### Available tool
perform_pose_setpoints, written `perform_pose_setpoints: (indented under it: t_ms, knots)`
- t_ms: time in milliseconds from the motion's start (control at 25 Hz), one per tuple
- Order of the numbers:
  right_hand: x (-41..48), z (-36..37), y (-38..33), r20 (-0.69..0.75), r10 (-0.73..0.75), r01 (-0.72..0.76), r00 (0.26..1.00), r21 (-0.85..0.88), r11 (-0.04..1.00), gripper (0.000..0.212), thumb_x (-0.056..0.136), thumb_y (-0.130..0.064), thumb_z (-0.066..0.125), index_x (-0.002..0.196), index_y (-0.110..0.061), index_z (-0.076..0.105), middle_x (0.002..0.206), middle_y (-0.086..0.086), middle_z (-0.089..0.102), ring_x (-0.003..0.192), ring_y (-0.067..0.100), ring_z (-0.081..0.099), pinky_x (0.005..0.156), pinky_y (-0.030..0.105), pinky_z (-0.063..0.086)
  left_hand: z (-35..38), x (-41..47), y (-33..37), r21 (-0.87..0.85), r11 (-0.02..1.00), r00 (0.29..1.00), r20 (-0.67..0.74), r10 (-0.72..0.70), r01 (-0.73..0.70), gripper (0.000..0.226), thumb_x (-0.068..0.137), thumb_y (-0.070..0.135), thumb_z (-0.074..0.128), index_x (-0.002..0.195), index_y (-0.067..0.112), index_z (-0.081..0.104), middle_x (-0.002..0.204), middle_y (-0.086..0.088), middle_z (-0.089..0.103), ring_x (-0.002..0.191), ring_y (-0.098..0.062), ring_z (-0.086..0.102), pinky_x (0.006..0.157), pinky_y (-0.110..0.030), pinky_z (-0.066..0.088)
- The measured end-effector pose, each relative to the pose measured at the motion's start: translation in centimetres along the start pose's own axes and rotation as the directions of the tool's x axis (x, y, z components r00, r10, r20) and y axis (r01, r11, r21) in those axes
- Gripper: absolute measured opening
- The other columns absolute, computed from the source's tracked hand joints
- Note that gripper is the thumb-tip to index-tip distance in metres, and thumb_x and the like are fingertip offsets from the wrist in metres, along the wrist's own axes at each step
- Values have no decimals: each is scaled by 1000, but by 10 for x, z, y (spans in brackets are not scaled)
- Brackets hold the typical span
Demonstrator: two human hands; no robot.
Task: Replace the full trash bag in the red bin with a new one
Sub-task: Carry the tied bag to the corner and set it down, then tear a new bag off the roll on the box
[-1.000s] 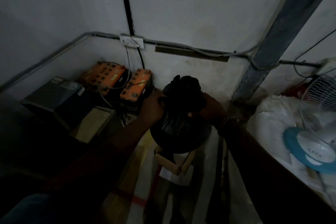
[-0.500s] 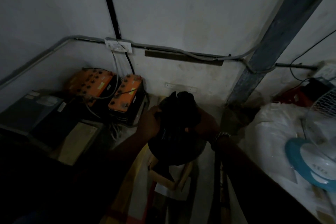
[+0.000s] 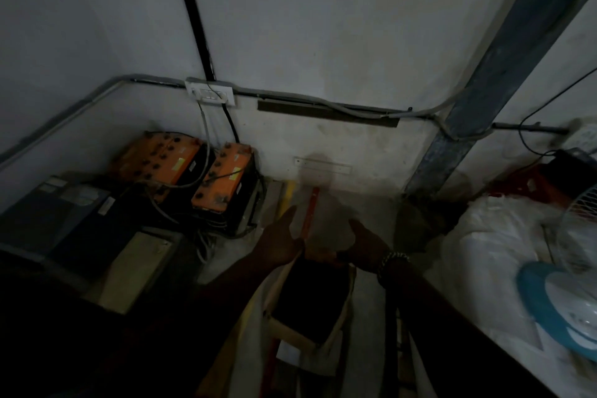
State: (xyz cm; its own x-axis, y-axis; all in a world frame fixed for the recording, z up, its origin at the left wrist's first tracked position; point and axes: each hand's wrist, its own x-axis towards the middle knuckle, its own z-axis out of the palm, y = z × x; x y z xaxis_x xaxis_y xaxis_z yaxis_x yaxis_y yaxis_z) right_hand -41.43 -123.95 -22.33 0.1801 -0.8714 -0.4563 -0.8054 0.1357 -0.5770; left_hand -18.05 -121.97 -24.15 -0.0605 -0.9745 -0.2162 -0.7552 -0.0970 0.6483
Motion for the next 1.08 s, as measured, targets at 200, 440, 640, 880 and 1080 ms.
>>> perform_pose_setpoints:
  t_ms: [200, 440, 640, 880, 1080]
  knots:
    - [-12, 2, -8, -56, -97, 97, 994, -12, 995, 125, 61, -54, 87, 159, -16, 21, 162, 9, 33, 146, 26, 36, 118, 37, 33, -6, -30, 14, -34, 998, 998, -46, 51, -52, 80, 92, 35, 67, 157, 24, 22, 154, 6, 40, 131, -22, 52, 93, -20, 41]
    - [-49, 11, -24, -20, -186, 185, 982, -37, 982, 112, 68, -42, 88, 157, -15, 26, 156, 9, 42, 142, 29, 43, 113, 33, 36, -3, -79, 10, 1, 1000, 996, -83, -14, 14, 86, 91, 39, 67, 159, 21, 17, 159, 7, 29, 143, -17, 38, 97, -12, 32]
    - [-79, 35, -70, 46, -328, 329, 944, -14, 944, 123, 66, -60, 85, 161, -21, 17, 163, 6, 31, 145, 27, 38, 114, 36, 39, -34, -145, 14, -145, 985, 971, -205, -126, 97, 86, 92, 36, 69, 159, 23, 16, 157, -3, 38, 136, -25, 48, 98, -27, 43]
    - [-142, 93, -166, 141, -613, 604, 778, 101, 790, 107, 77, -49, 82, 160, -29, 18, 162, -5, 31, 146, 19, 36, 112, 32, 38, -90, -259, -3, -198, 966, 832, -496, -247, 169, 65, 93, 23, 67, 151, 26, 37, 128, 7, 61, 116, -13, 59, 82, -15, 39]
    - [-211, 169, -244, 254, -756, 731, 603, 202, 651, 105, 72, -49, 84, 158, -35, 24, 158, -7, 40, 143, 16, 41, 113, 43, 42, -131, -382, -40, -202, 931, 687, -631, -360, 303, 67, 85, 30, 76, 145, 24, 48, 122, -2, 66, 114, -19, 63, 95, -28, 50]
